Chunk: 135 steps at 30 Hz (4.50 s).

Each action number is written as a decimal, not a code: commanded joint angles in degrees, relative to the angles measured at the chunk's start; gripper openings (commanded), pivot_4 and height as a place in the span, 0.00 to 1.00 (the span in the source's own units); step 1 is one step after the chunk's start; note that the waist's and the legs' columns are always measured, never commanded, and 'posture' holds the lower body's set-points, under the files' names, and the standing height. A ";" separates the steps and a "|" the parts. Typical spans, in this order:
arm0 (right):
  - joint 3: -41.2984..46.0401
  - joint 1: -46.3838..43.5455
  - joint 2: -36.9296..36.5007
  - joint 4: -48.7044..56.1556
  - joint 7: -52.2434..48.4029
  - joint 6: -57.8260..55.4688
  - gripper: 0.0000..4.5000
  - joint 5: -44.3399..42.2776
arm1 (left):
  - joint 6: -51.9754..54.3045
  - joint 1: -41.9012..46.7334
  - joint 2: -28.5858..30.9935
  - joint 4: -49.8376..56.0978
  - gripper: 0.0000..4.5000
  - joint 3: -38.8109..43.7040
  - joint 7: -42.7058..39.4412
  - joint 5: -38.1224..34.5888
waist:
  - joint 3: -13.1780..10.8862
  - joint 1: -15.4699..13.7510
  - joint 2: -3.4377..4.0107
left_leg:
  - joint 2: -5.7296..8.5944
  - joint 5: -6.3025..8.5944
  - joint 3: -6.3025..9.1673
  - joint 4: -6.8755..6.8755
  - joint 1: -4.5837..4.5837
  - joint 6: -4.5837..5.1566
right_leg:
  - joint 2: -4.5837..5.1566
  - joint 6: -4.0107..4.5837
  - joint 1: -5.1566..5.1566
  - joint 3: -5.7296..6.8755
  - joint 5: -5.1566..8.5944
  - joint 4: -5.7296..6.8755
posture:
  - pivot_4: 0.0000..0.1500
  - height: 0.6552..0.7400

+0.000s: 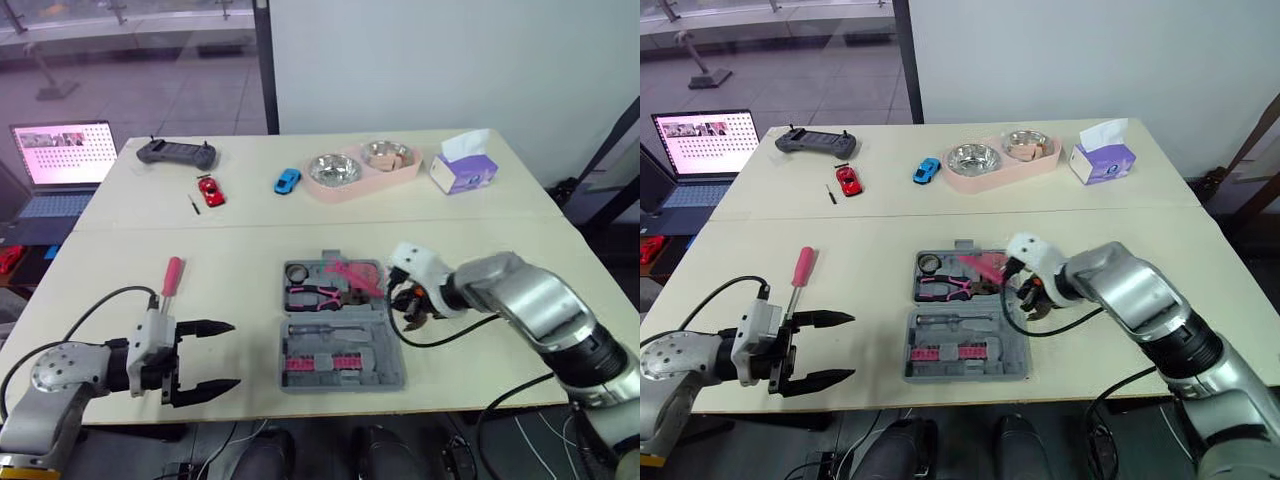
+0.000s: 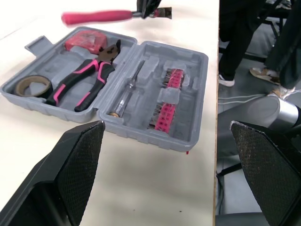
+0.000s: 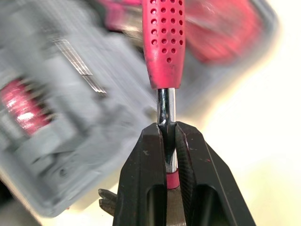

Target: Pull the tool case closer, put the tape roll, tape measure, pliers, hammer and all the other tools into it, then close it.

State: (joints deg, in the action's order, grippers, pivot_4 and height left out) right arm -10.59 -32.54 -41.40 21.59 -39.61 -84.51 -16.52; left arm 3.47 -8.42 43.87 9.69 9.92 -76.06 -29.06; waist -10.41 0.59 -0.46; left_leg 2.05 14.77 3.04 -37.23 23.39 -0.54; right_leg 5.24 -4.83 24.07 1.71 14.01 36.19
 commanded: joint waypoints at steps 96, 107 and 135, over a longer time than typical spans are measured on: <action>-38.58 -23.62 -4.24 3.48 -10.67 14.43 0.01 -3.73 | -1.13 4.49 -0.42 -1.90 1.00 -1.67 -0.39 0.40 | 0.08 0.15 0.34 | 0.08 0.02 0.18 0.07 0.07 0.01 | 0.06 -0.07 0.04 0.16 0.14 -0.05 | 1.00 1.00; -38.97 -21.54 -4.10 3.34 -13.33 16.61 0.01 -0.15 | -0.85 4.57 -0.11 -1.86 1.00 -1.37 -0.47 0.17 | 0.09 0.25 0.33 | 0.04 0.01 0.19 0.07 0.04 0.00 | -0.02 -0.07 0.04 0.15 0.14 -0.02 | 1.00 1.00; -34.20 -21.27 -2.11 6.84 -16.29 15.26 0.01 0.62 | -0.70 4.91 0.27 -1.94 1.00 -1.18 -0.64 -0.16 | 0.09 0.20 0.33 | -0.02 0.00 0.20 0.04 0.01 -0.01 | -0.12 -0.04 0.03 0.13 0.10 0.02 | 1.00 1.00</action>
State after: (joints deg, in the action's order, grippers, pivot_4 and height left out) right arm -47.00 -52.22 -43.67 25.78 -55.41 -69.26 -15.31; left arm 3.12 -3.68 43.62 6.51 7.62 -76.54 -28.18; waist -10.31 0.79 -0.13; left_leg 2.04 14.78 3.24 -37.19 23.39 -0.55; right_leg 5.13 -4.86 24.10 1.84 14.11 36.21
